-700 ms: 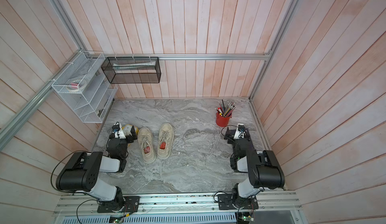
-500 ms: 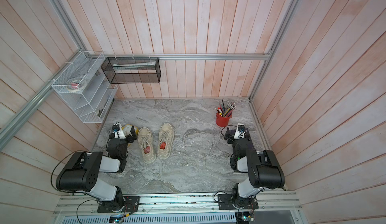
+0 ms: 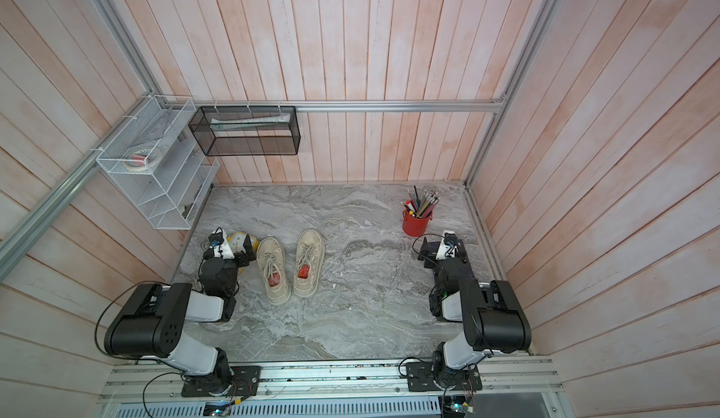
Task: Remove the insole from the shoe
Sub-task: Move the shoe to the center of the board.
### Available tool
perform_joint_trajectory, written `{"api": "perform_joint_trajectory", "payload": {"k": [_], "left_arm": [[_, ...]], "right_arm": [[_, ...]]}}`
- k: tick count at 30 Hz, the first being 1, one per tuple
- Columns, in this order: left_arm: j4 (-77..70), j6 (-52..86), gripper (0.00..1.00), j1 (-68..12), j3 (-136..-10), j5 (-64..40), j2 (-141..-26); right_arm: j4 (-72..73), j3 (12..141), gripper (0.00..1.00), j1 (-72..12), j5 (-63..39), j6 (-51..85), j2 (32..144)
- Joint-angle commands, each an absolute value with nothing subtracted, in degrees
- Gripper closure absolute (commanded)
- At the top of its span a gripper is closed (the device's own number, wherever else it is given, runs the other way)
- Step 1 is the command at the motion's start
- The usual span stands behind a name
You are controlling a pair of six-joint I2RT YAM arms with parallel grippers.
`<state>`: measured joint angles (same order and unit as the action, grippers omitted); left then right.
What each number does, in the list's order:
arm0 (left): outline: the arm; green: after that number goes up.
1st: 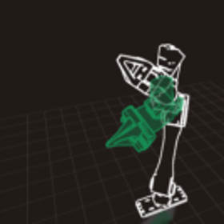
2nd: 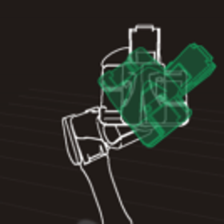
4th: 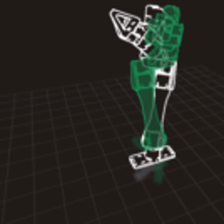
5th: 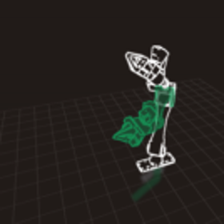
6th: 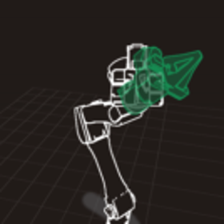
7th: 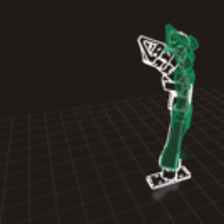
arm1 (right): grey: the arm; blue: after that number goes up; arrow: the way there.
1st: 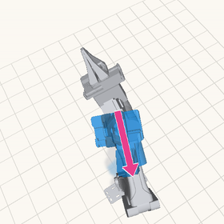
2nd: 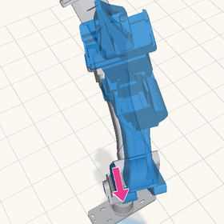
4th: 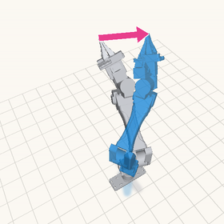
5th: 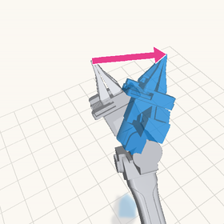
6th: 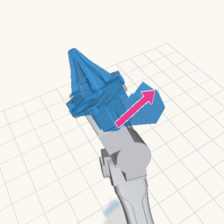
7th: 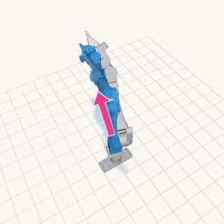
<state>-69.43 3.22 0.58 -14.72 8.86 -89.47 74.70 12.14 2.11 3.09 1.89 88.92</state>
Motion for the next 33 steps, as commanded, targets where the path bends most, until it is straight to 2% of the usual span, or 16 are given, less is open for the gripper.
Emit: {"api": "perform_joint_trajectory", "payload": {"k": [1, 9, 13, 18, 22, 24, 27, 31, 33], "left_arm": [[-70.18, 3.25, 0.0, 0.26, -14.24, 9.23, -89.65], [-70.23, 3.3, 0.0, 0.27, -14.0, 9.14, -89.44], [-68.33, 3.25, 0.0, 0.26, -12.41, 9.05, -83.64], [-57.33, 3.14, 0.0, 0.4, -13.13, 9.95, -71.96], [-45.48, 6.31, 0.0, 0.44, -16.04, 12.67, -63.36], [-34.21, 10.49, 0.0, 0.59, -19.98, 14.59, -59.58], [-17.81, 15.05, 0.0, 0.88, -25.79, 14.73, -55.91], [-3.86, 21.2, 0.0, 0.88, -31.18, 8.8, -54.54], [0.04, 23.81, 0.0, 0.75, -32.99, 4.47, -54.14]], "right_arm": [[76.28, 12.22, 0.02, 2.02, 2.9, 2.04, 89.43], [76.87, 11.73, 0.02, 1.98, 2.68, 1.94, 88.92], [75.39, 9.02, 0.02, 1.46, 3.82, 1.41, 81.4], [58.93, 10.85, 0.02, 1.1, 3.67, 1.98, 66.8], [40.6, 15.7, 0.02, 1.13, 8.19, 11.79, 57.35], [26.68, 19.44, 0.02, 1.37, 10.89, 19.42, 53.28], [15.47, 21.34, 0.02, 1.53, 11.4, 22.52, 49.57], [9.65, 20.43, 0.03, 1.56, 5.2, 26.68, 44.02], [7.29, 19.65, 0.07, 1.58, 2.58, 30.82, 41.05]]}}
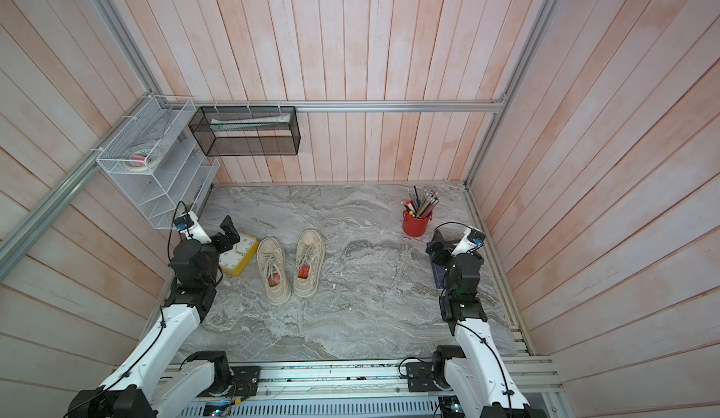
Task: Remove the insole from the shoe
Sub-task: Move the shoe to the center of the board.
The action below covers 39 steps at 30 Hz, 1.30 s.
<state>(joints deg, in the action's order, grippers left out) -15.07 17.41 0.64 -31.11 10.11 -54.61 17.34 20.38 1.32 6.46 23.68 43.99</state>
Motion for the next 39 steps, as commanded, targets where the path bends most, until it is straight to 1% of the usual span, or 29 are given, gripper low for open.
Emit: {"api": "perform_joint_trajectory", "payload": {"k": [1, 4, 8, 11, 13, 16, 18, 21, 26, 29, 32, 39], "left_arm": [[1.47, 24.58, 0.0, 0.54, -33.69, 2.88, -53.97], [7.31, 28.1, 0.0, -3.11, -37.05, 4.52, -53.72], [12.32, 30.47, 0.0, -11.54, -40.17, 7.82, -54.12], [15.87, 33.57, 0.0, -14.87, -41.7, 6.29, -54.83], [17.75, 35.02, 0.0, -16.4, -42.48, 4.53, -55.1], [19.91, 36.76, 0.0, -18.0, -43.15, 1.39, -55.27], [22.31, 37.75, 0.0, -18.41, -44.13, -0.72, -55.78], [25.89, 38.47, 0.0, -18.72, -45.79, -3.94, -56.47], [30.2, 37.92, 0.0, -18.98, -47.95, -9.78, -58.44], [31.99, 36.41, 0.04, -19.7, -49.72, -12.78, -61.61], [33.63, 34.16, 0.08, -21.6, -51.97, -13.79, -65.59], [40.64, 30.13, 0.12, -26.55, -58.55, -9.2, -73.65]], "right_arm": [[6.04, 19.66, 0.09, 1.5, 0.95, 32.02, 40.22], [0.52, 20.9, 0.14, 0.88, -3.86, 35.47, 39.33], [-7.55, 24.98, 0.15, -0.27, -8.46, 40.37, 41.06], [-10.89, 27.38, 0.16, -2.97, -8.93, 44.46, 42.21], [-11.36, 28.35, 0.18, -6.43, -7.66, 47.34, 43.23], [-11.41, 30.38, 0.2, -15.41, -4.46, 50.25, 46.45], [-11.84, 32.66, 0.2, -21.96, -2.07, 51.22, 50.23], [-12.62, 36.66, 0.21, -29.4, -0.78, 52.74, 57.1], [-14.35, 43.98, 0.21, -36.59, -3.02, 53.1, 68.94], [-14.9, 46.54, 0.22, -38.26, -4.84, 53.15, 72.64], [-15.01, 46.87, 0.22, -38.76, -4.71, 54.07, 73.39], [-17.09, 44.08, 0.22, -38.77, -0.34, 57.32, 69.35]]}}
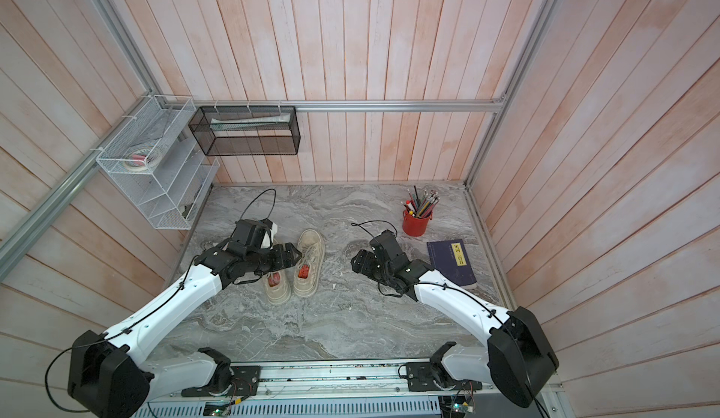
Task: Remove the insole from the shoe
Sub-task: Move the shoe to the center of the board.
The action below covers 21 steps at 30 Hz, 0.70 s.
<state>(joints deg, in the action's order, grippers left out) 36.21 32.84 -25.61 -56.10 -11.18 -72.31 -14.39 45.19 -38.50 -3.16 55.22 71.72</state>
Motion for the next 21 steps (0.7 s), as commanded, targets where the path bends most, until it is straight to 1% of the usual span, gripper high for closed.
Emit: {"api": "perform_joint_trajectory", "payload": {"k": [1, 4, 8, 18, 21], "left_arm": [[41.11, 29.97, 0.14, -26.88, -59.03, -8.56, -74.5], [42.07, 29.73, 0.19, -27.57, -60.14, -6.84, -76.46], [43.28, 28.51, 0.26, -28.46, -61.0, -4.19, -78.93], [40.69, 25.9, 0.47, -29.08, -60.22, -5.43, -85.63], [40.67, 25.33, 0.49, -29.59, -60.31, -5.71, -87.55]], "right_arm": [[-17.39, 43.67, 0.23, -38.77, 0.25, 57.79, 68.66], [-17.77, 42.66, 0.25, -38.76, 1.53, 58.95, 67.18], [-18.78, 42.36, 0.26, -38.8, 2.25, 59.58, 66.12], [-20.87, 40.35, 0.27, -38.76, 3.59, 61.51, 62.57], [-21.6, 39.57, 0.27, -38.76, 4.07, 62.26, 61.19]]}}
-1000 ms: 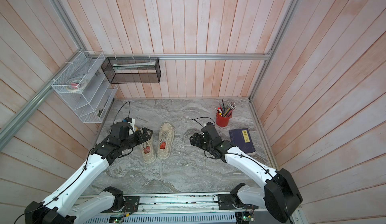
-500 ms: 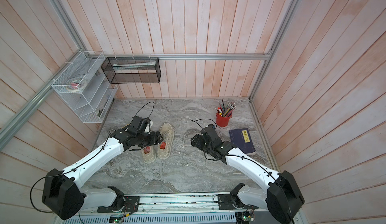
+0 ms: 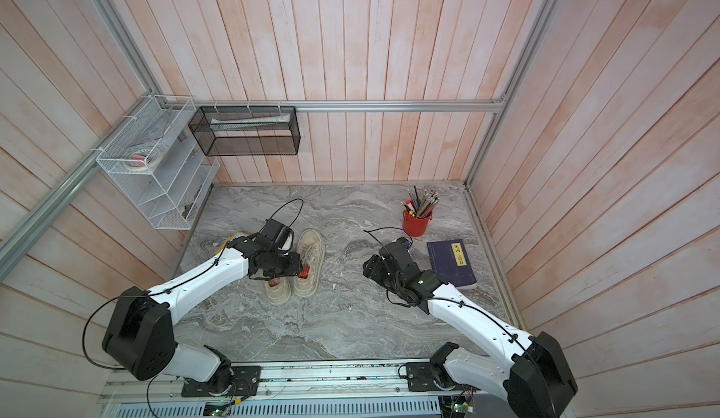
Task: Remove the insole from the shoe
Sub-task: Move the shoe to the center of the board.
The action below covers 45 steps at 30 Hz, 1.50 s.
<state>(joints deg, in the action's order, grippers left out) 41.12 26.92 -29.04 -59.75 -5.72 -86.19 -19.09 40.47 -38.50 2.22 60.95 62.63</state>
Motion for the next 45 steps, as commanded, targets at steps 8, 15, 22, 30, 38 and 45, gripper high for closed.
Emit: {"api": "perform_joint_trajectory", "payload": {"k": [8, 15, 22, 30, 38, 45], "left_arm": [[39.19, 25.34, 0.68, -31.0, -59.81, -4.62, -90.67], [37.08, 27.37, 0.93, -33.86, -60.87, -4.46, -91.21], [31.9, 35.63, 1.0, -41.61, -61.91, -4.44, -92.17], [27.67, 44.03, 1.0, -48.08, -63.09, -3.56, -95.16], [27.17, 44.26, 0.61, -48.6, -61.71, -2.55, -91.41], [28.75, 42.44, 0.49, -48.6, -55.03, -2.0, -74.47]], "right_arm": [[-22.32, 38.58, 0.27, -38.8, 5.07, 62.94, 59.81], [-22.57, 38.94, 0.27, -38.67, 5.46, 62.15, 60.21], [-23.38, 39.07, 0.27, -38.51, 6.23, 61.79, 60.29], [-25.12, 39.81, 0.27, -37.64, 7.42, 60.41, 59.85], [-25.58, 41.1, 0.27, -36.68, 7.8, 57.65, 60.33], [-21.61, 41.45, 0.25, -36.6, 5.53, 49.75, 59.64]]}}
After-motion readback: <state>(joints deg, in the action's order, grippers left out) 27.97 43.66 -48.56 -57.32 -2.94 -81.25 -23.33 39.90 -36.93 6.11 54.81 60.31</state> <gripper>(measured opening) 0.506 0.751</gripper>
